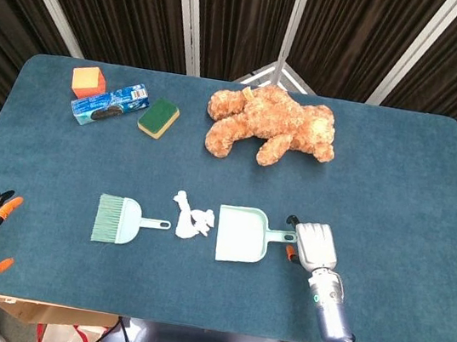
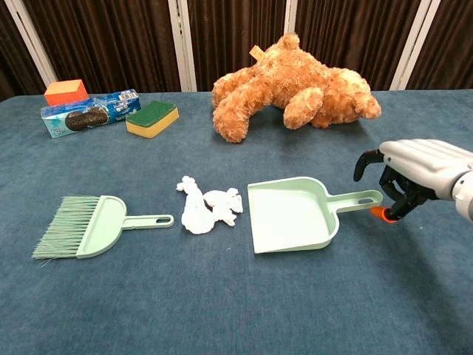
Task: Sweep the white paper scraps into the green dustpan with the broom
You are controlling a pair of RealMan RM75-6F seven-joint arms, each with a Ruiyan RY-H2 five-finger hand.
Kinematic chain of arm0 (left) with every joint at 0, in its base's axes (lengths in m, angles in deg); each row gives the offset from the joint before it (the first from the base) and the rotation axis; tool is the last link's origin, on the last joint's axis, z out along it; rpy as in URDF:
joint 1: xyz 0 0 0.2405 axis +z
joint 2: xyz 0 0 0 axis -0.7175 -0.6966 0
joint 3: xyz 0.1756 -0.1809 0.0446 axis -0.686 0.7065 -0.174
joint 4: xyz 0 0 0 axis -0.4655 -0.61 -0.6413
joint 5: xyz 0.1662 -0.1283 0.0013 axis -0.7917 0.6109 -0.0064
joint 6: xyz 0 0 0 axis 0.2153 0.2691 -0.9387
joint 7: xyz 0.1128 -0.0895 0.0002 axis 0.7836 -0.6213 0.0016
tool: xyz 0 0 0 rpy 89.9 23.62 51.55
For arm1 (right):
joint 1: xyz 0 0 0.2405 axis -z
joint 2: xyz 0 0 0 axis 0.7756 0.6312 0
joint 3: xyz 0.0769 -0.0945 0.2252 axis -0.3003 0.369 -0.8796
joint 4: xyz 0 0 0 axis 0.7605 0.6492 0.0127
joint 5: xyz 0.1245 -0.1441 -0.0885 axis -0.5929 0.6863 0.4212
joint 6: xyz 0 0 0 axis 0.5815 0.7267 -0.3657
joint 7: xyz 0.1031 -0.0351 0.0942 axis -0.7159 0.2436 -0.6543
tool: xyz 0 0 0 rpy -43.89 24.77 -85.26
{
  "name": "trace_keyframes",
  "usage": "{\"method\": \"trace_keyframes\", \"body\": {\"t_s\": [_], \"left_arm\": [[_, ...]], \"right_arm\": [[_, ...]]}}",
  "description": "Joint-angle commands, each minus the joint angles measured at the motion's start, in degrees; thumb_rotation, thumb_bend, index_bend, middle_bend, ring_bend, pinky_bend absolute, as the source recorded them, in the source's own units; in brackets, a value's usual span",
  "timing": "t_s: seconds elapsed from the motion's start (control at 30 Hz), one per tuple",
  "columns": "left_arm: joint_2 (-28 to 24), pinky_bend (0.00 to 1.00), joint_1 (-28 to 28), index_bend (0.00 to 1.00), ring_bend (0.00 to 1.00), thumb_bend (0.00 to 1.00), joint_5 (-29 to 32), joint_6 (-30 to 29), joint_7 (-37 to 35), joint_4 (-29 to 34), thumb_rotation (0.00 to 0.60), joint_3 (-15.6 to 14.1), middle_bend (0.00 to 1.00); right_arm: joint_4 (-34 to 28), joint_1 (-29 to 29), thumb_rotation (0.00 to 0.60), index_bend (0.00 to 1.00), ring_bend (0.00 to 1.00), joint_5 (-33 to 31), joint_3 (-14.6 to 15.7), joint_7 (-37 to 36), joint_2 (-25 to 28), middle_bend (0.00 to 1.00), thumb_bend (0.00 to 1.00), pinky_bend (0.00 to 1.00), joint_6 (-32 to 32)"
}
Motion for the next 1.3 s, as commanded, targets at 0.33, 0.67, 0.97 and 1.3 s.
{"method": "trace_keyframes", "body": {"t_s": [0.33,0.67,0.97,1.3], "left_arm": [[-0.1,0.00,-0.1,0.00,0.00,0.01,0.2,0.4,0.0,0.2,0.600,0.0,0.00],[-0.7,0.00,-1.5,0.00,0.00,0.02,1.8,2.1,0.5,1.9,0.600,1.2,0.00],[0.0,0.10,-6.8,0.00,0.08,0.03,7.0,5.4,6.1,3.0,0.600,7.4,0.09],[6.5,0.59,-17.8,0.20,0.58,0.12,20.4,16.7,17.3,0.6,0.600,15.0,0.66]], "right_arm": [[1.4,-0.5,0.600,0.48,0.80,-0.9,0.9,-0.3,-0.9,0.82,0.40,0.80,0.4],[1.3,-0.9,0.600,0.58,0.80,-0.6,1.5,-0.6,-0.9,0.82,0.44,0.80,0.7],[0.4,-1.6,0.600,0.58,0.80,-0.2,1.2,-0.8,-0.4,0.82,0.45,0.80,0.8],[-0.7,-2.0,0.600,0.58,0.80,-1.4,0.6,0.3,0.0,0.82,0.45,0.80,2.1]]}}
